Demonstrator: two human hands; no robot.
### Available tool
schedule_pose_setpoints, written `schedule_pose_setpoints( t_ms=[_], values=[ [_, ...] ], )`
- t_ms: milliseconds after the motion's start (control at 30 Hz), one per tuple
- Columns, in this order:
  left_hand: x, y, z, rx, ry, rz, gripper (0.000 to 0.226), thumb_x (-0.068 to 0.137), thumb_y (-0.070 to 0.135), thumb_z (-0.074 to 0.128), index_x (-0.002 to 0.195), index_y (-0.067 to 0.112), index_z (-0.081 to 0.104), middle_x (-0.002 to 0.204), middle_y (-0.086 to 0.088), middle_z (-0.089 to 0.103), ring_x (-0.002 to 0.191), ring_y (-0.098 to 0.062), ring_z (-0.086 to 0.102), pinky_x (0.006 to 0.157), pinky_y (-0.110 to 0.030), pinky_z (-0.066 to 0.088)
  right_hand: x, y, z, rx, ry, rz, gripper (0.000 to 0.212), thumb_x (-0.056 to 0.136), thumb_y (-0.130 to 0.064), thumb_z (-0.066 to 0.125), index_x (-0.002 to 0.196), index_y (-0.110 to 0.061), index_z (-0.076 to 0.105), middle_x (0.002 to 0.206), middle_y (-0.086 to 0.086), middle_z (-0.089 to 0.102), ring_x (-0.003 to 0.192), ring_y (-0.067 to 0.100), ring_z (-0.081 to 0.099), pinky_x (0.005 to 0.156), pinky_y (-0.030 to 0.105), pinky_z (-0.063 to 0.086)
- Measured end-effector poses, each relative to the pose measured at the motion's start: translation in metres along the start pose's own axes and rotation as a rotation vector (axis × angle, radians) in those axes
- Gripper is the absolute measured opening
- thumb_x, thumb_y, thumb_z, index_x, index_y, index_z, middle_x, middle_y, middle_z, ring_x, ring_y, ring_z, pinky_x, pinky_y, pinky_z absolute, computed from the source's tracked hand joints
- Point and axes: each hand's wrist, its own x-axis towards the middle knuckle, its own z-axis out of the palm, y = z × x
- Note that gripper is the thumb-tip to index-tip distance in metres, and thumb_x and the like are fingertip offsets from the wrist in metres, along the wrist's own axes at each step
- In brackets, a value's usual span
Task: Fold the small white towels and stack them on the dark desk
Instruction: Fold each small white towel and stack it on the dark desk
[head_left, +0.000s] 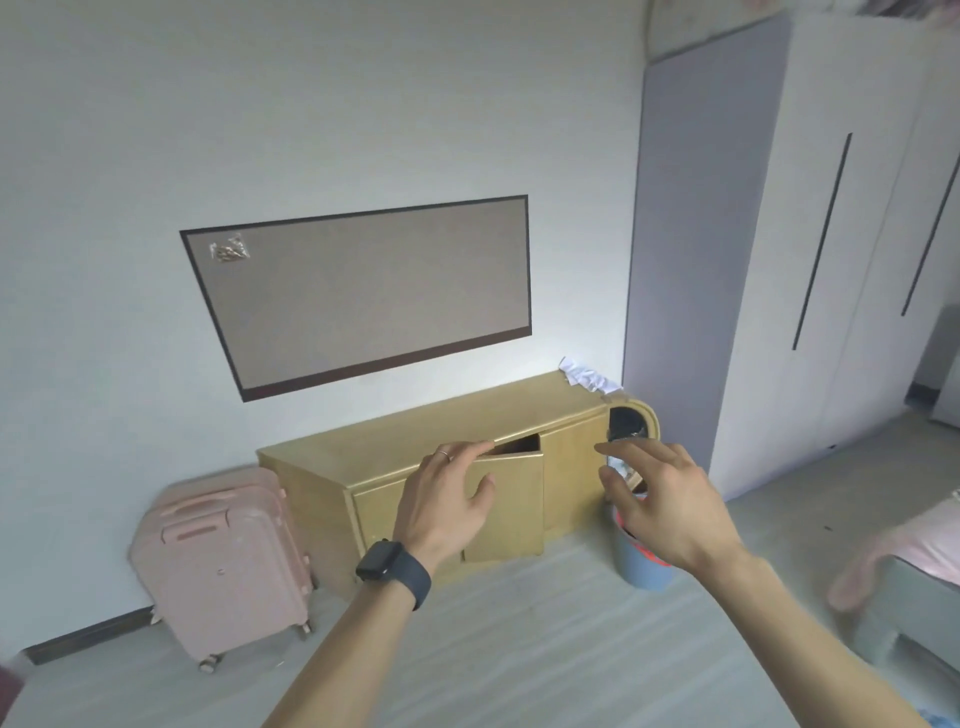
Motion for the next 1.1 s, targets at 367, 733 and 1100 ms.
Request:
schedule_pose_setpoints(
  t_ms=[367, 733, 1100],
  values=[
    [0.19, -0.05, 0.107, -0.018, 0.0, -0.095, 0.039, 0.097, 0.044, 0.053, 0.136, 0.039, 0.053, 0.137, 0.015, 0.054, 0.125, -0.007, 0.049, 0.103, -0.027, 0.043, 0.187, 0.137, 0.084, 0.038, -0.105, 0.033, 0.03, 0.094, -0.043, 0.052, 0.122, -0.042, 0.064, 0.125, -0.02, 0.061, 0.116, 0.019, 0.053, 0.091, 0.04, 0.05],
    [0.407, -0.151, 0.224, -0.018, -0.075, -0.137, 0.044, 0.097, 0.04, 0.053, 0.14, 0.033, 0.05, 0.138, 0.007, 0.055, 0.126, -0.017, 0.051, 0.103, -0.038, 0.046, 0.377, 0.236, 0.218, 0.054, -0.144, 0.122, 0.028, 0.092, -0.041, 0.057, 0.119, -0.038, 0.066, 0.117, -0.015, 0.066, 0.112, 0.022, 0.057, 0.09, 0.042, 0.052],
    [0.544, -0.27, 0.334, -0.033, -0.232, -0.277, 0.042, 0.096, 0.039, 0.051, 0.138, 0.041, 0.051, 0.137, 0.008, 0.055, 0.126, -0.016, 0.05, 0.104, -0.04, 0.044, 0.477, 0.316, 0.353, 0.104, -0.257, 0.341, 0.026, 0.093, -0.03, 0.062, 0.118, -0.031, 0.07, 0.114, -0.011, 0.066, 0.095, 0.012, 0.056, 0.081, 0.024, 0.039]
  ],
)
